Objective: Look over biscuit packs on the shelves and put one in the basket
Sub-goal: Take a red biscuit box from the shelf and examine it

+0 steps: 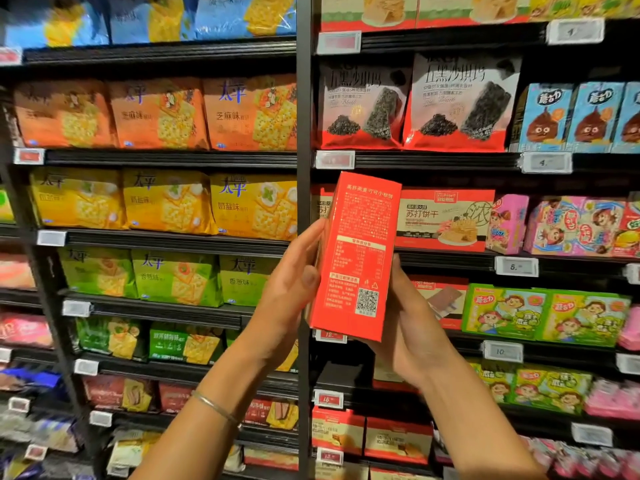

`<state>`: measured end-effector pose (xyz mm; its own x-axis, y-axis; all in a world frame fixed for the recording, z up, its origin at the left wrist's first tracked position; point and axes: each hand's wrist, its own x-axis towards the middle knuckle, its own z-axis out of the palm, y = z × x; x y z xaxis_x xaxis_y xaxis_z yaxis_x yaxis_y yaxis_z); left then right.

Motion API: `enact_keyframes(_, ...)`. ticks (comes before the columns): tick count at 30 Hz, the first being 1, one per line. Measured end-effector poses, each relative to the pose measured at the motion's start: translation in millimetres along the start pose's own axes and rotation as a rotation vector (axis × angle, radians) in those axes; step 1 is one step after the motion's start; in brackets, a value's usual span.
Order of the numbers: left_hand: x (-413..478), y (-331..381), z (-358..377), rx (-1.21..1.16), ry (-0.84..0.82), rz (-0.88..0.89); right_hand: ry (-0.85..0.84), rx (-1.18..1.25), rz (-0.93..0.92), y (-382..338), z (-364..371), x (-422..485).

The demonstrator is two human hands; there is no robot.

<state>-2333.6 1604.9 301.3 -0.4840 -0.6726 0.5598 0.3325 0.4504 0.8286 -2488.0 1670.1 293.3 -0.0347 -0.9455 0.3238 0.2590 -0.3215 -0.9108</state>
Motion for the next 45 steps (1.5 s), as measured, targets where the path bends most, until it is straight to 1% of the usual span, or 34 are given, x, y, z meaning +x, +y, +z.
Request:
enact_keyframes(4, 2, 0, -3, 0.059, -0.015, -0.03, 0.011, -0.025, -0.023, -3, 4, 2)
enact_keyframes(7, 3, -5, -8, 0.035, -0.007, -0.091, 0.047, 0.001, -0.012, -3, 5, 4)
enact_keyframes(10, 1, -8, -12, 0.104, -0.032, -0.179, 0.031, -0.025, 0.014, 0, 4, 2)
enact_keyframes(13, -5, -17, -13, 0.05, -0.03, -0.267, 0.052, -0.067, 0.074, 6, 6, -1)
enact_keyframes(16, -5, -36, -16, 0.058, 0.087, -0.322, 0.058, -0.066, 0.168, 10, 13, -2)
enact_keyframes(18, -6, -51, -18, 0.077, 0.16, -0.352, 0.047, -0.083, 0.151, 10, 13, -1)
enact_keyframes(20, -11, -58, -20, 0.209, 0.255, -0.314, 0.05, -0.039, 0.159, 8, 10, 0)
enact_keyframes(22, -17, -61, -22, 0.252, 0.386, -0.277, 0.033, 0.014, 0.209, 7, 8, -1)
enact_keyframes(23, -19, -62, -25, 0.286, 0.409, -0.278, 0.04, 0.018, 0.215, 9, 9, -1)
enact_keyframes(26, -24, -65, -35, 0.469, 0.441, -0.247, 0.227, -0.032, 0.129, 22, 10, -1)
enact_keyframes(28, -26, -65, -48, 0.502, 0.497, -0.191, 0.295, 0.077, 0.106, 28, 3, -1)
enact_keyframes(29, -26, -63, -55, 0.433, 0.52, -0.19, 0.292, 0.165, 0.107, 30, -1, -2)
enact_keyframes(30, -26, -60, -63, 0.306, 0.521, -0.242, 0.274, 0.25, 0.118, 32, -5, -4)
enact_keyframes(32, -25, -52, -73, 0.004, 0.421, -0.439, 0.23, 0.354, 0.145, 39, -12, -7)
enact_keyframes(33, -25, -48, -74, -0.104, 0.359, -0.522, 0.218, 0.363, 0.147, 43, -14, -8)
enact_keyframes(34, -27, -47, -75, -0.18, 0.33, -0.56, 0.223, 0.338, 0.143, 47, -16, -9)
enact_keyframes(35, -29, -46, -74, -0.232, 0.331, -0.561, 0.253, 0.281, 0.131, 50, -17, -9)
enact_keyframes(37, -32, -47, -73, -0.299, 0.382, -0.506, 0.372, 0.06, 0.124, 52, -17, -9)
enact_keyframes(39, -34, -44, -72, -0.281, 0.432, -0.458, 0.486, -0.174, 0.108, 54, -21, -9)
enact_keyframes(40, -34, -43, -71, -0.254, 0.438, -0.442, 0.5, -0.242, 0.076, 55, -24, -9)
enact_keyframes(42, -35, -40, -67, -0.228, 0.412, -0.413, 0.45, -0.301, 0.039, 57, -27, -9)
enact_keyframes(43, -34, -39, -65, -0.242, 0.392, -0.4, 0.42, -0.288, 0.037, 58, -27, -8)
enact_keyframes(45, -34, -36, -61, -0.316, 0.349, -0.383, 0.386, -0.167, 0.025, 61, -26, -7)
